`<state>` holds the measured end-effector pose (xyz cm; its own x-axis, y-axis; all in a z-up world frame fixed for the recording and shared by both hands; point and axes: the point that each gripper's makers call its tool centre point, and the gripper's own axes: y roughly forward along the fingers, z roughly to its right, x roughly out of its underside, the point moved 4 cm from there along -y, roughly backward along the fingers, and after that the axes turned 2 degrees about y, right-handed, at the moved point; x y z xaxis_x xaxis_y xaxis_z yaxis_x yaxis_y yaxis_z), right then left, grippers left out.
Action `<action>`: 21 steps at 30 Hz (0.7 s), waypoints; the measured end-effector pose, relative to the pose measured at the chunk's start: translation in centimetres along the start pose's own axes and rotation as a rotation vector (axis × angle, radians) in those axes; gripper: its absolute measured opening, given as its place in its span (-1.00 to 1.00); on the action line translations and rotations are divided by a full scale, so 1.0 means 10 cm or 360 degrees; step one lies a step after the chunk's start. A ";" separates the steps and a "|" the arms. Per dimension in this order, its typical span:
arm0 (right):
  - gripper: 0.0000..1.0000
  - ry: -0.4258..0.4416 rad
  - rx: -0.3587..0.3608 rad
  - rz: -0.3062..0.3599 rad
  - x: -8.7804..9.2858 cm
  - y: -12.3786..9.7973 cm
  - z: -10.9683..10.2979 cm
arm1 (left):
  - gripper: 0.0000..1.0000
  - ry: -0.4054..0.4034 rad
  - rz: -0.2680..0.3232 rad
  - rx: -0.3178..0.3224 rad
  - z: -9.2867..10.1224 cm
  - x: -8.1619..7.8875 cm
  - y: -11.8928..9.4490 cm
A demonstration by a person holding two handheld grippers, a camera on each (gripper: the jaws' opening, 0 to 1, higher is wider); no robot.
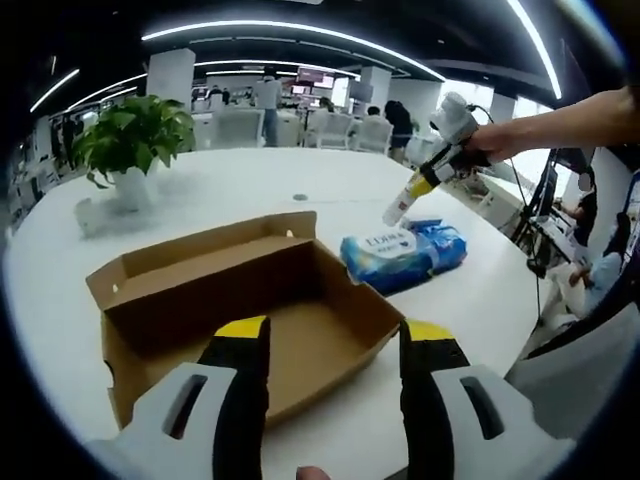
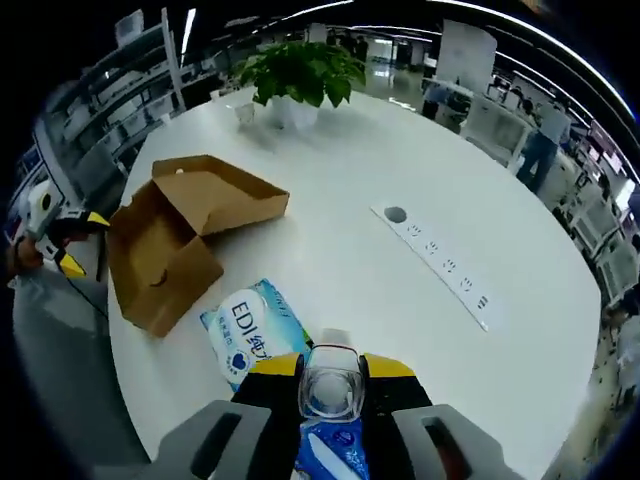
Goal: Operate the shoe box by opening the lid, removing the specified soft item, and placing it in the target area until the item is outside and the box remains undamaged.
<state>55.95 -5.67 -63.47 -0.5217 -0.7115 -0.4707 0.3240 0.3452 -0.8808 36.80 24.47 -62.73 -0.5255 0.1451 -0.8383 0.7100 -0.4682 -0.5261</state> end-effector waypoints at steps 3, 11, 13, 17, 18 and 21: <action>-0.66 -0.0124 -0.0013 -0.0054 -0.03 0.02 0.03 | 0.02 -0.0002 0.0001 -0.0003 -0.01 0.00 0.00; -0.65 -0.0421 -0.0102 -0.0205 -0.04 0.09 0.02 | 0.01 -0.0015 0.0000 -0.0008 -0.03 0.00 0.00; -0.65 -0.0466 -0.0131 -0.0235 -0.03 0.11 0.01 | 0.01 -0.0016 -0.0003 -0.0008 -0.03 0.00 0.00; -0.65 -0.0544 -0.0153 -0.0294 -0.01 0.17 0.01 | 0.01 -0.0011 -0.0010 -0.0006 -0.03 0.01 0.01; -0.65 -0.0559 -0.0157 -0.0306 0.00 0.18 0.02 | 0.01 -0.0013 -0.0011 -0.0005 -0.02 0.01 0.01; -0.65 -0.0589 -0.0165 -0.0337 0.02 0.21 0.03 | 0.01 -0.0019 -0.0012 -0.0007 -0.03 0.02 0.01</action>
<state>56.78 -5.23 -65.37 -0.2442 -0.9379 -0.2463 0.1499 0.2144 -0.9652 36.93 24.74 -62.95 -0.5365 0.1384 -0.8324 0.7077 -0.4634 -0.5332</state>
